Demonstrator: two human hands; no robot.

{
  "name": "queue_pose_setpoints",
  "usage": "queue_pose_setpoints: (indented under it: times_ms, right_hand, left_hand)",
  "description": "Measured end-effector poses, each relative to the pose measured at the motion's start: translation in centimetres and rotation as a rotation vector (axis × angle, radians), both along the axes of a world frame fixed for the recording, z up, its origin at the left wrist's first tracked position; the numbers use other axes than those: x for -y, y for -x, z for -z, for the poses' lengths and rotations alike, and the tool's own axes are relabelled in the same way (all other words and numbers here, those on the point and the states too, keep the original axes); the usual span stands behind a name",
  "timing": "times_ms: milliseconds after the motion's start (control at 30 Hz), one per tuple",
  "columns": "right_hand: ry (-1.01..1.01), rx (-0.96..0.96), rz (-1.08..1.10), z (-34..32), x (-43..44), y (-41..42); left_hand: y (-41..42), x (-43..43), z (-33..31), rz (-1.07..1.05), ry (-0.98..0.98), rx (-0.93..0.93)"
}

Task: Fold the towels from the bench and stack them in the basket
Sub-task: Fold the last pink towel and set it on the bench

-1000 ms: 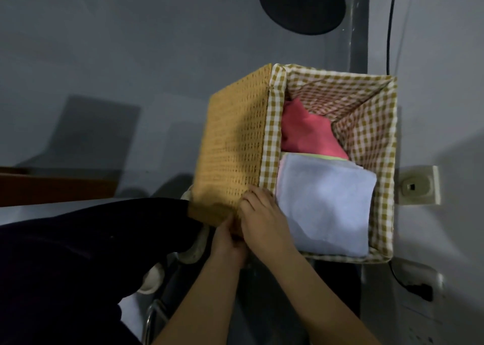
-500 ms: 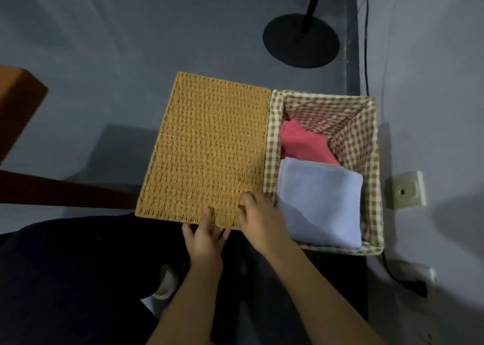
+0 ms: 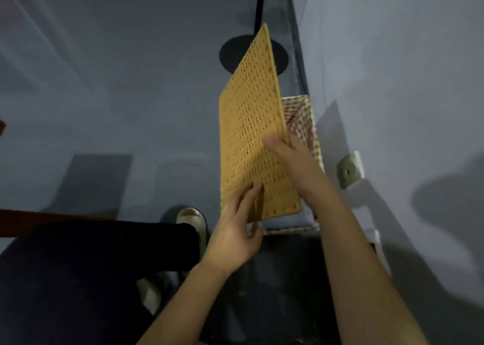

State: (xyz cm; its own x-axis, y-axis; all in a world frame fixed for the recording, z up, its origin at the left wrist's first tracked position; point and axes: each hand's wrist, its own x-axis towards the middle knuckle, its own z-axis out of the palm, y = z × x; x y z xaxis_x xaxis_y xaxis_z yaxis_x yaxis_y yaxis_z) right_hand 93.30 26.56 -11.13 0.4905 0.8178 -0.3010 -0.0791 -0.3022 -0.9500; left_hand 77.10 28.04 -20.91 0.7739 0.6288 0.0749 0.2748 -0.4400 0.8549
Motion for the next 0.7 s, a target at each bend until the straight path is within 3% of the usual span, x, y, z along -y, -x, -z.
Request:
queue_pose_setpoints:
  times_ms: [167,267,367,433,533,700]
  right_hand:
    - [0.326,0.541,0.192,3.7,2.6,-3.5]
    - [0.588,0.753,0.283,6.8,3.2,-3.2]
    - [0.744,0.927,0.230,9.3,3.7,-2.4]
    - [0.787,1.010,0.070,11.0,3.6,-2.2]
    - [0.793,1.071,-0.110,13.4,3.2,-2.2]
    - [0.836,1.006,-0.082,16.7,2.6,-2.1]
  left_hand:
    - [-3.4,-1.6,0.7,0.016,-0.116,-0.225]
    - [-5.8,-3.6,1.5,-0.057,-0.189,-0.418]
    - [-7.0,-5.3,2.9,0.028,-0.220,-0.669]
    - [-7.3,-5.9,3.8,0.098,-0.268,-0.756]
    - [-7.2,-6.0,5.2,0.130,-0.369,-0.737]
    - [-6.8,-6.6,7.6,0.089,-0.494,-0.659]
